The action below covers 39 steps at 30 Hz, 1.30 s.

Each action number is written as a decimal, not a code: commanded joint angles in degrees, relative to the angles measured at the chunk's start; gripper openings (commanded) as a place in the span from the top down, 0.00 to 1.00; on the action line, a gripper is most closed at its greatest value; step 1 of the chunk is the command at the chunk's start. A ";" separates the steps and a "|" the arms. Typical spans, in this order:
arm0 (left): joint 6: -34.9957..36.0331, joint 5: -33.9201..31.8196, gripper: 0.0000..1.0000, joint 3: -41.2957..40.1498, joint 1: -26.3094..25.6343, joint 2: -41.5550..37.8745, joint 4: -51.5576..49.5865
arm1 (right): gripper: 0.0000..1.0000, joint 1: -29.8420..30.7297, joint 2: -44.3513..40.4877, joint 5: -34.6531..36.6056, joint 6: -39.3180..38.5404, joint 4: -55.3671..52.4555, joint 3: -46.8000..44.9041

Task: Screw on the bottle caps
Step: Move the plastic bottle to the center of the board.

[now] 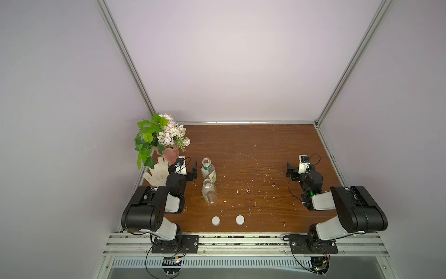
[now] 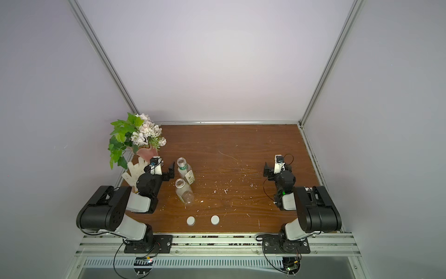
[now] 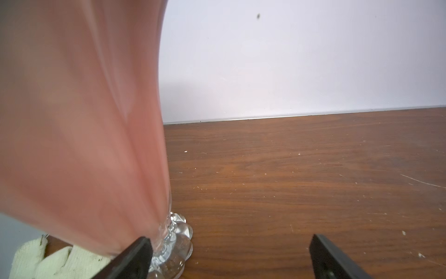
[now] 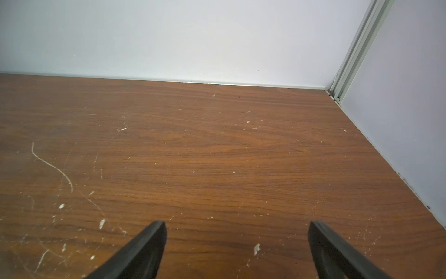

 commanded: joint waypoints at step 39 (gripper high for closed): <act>5.63 -9.22 0.01 -8.18 -6.26 -15.79 4.71 | 0.01 1.60 -19.64 -5.83 -4.54 -5.12 -3.48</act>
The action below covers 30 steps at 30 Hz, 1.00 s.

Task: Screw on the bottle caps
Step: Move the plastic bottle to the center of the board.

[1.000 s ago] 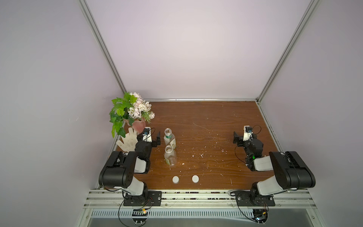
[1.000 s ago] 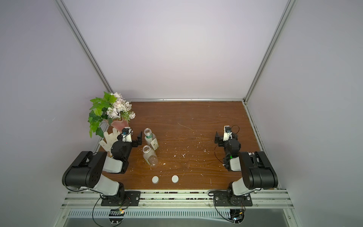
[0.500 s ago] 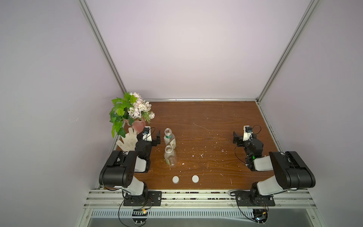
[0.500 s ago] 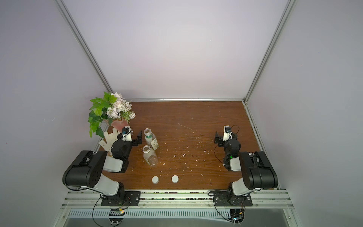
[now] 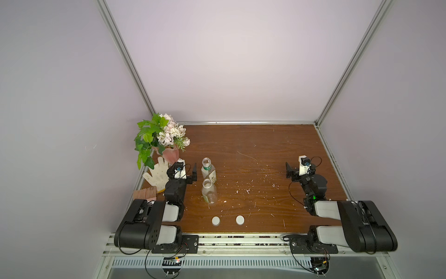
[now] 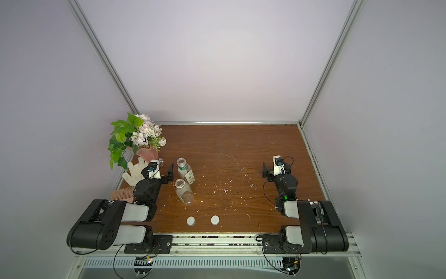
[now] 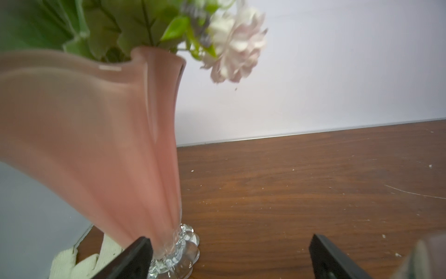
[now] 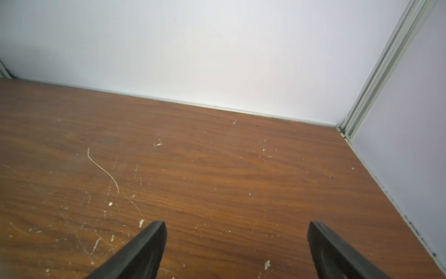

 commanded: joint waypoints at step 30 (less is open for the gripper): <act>-29.74 0.74 0.01 50.31 -5.80 -32.99 -103.67 | 0.01 0.79 -30.73 4.78 32.78 -76.95 33.20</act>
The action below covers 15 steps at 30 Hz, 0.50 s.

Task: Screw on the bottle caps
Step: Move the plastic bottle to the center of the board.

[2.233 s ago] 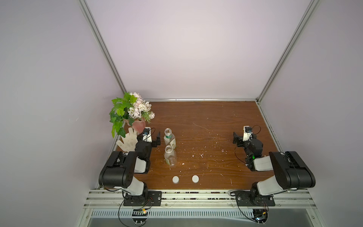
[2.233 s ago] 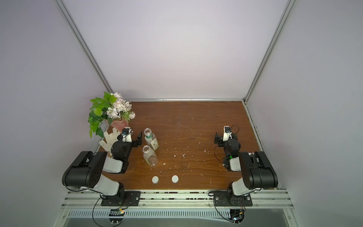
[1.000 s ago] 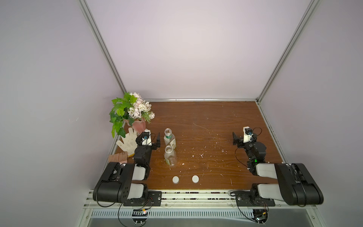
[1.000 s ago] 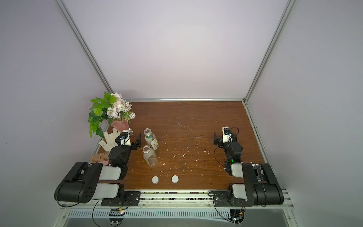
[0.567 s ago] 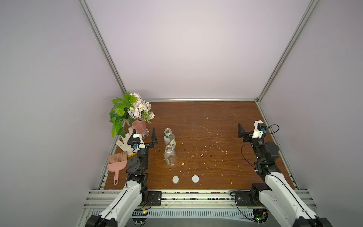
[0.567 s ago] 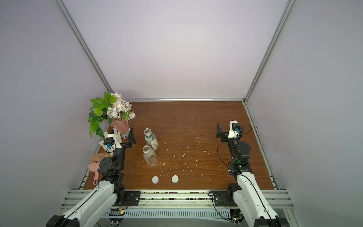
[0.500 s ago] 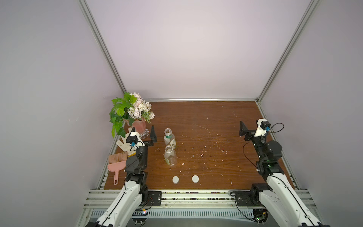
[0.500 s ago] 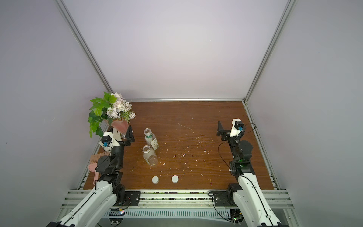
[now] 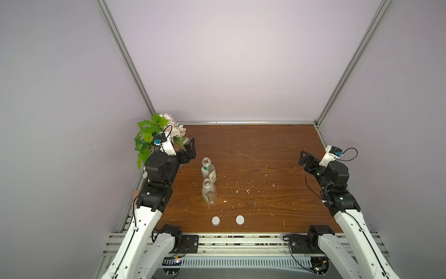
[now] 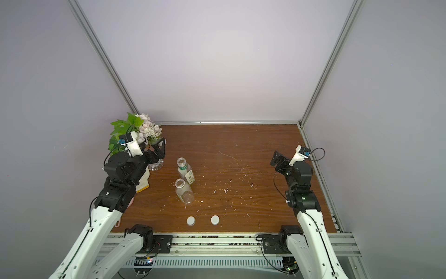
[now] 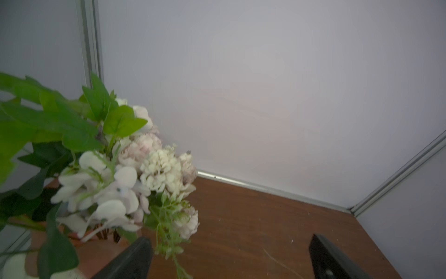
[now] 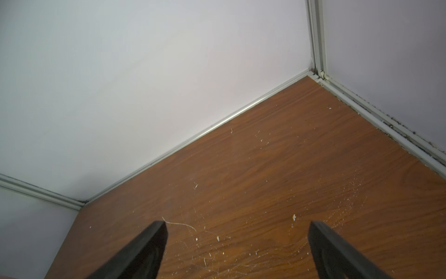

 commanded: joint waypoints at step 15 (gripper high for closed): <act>-0.84 9.07 0.01 7.45 -4.76 1.62 -25.40 | 0.02 23.66 0.97 6.42 -6.26 -17.42 9.55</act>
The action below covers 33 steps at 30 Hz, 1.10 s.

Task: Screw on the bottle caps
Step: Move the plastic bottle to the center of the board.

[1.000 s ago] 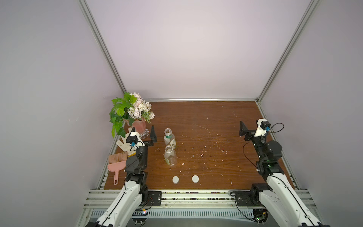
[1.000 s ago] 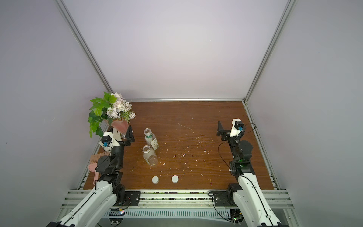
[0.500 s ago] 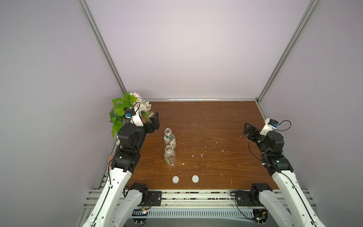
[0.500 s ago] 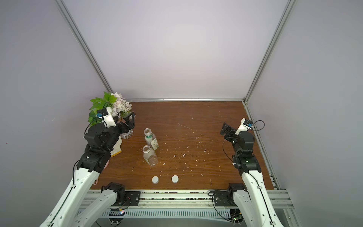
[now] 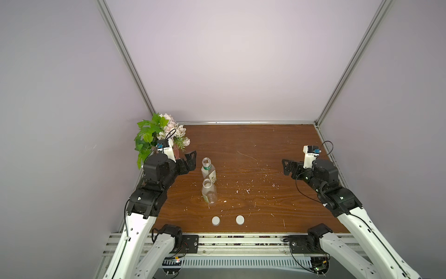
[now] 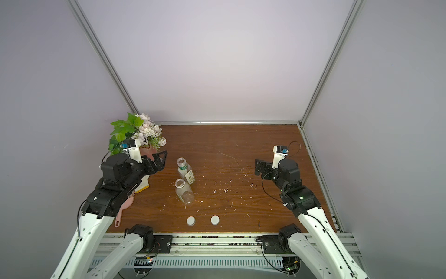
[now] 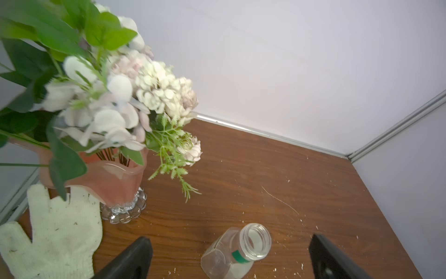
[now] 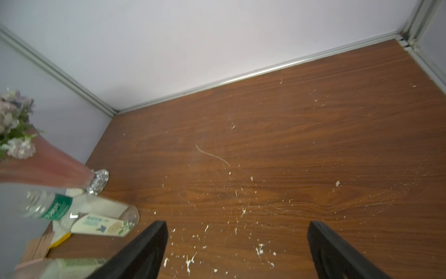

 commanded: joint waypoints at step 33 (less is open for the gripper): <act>-8.65 -8.17 0.12 2.55 -27.43 8.57 -25.03 | 0.04 20.33 13.45 14.58 -1.02 -2.85 7.65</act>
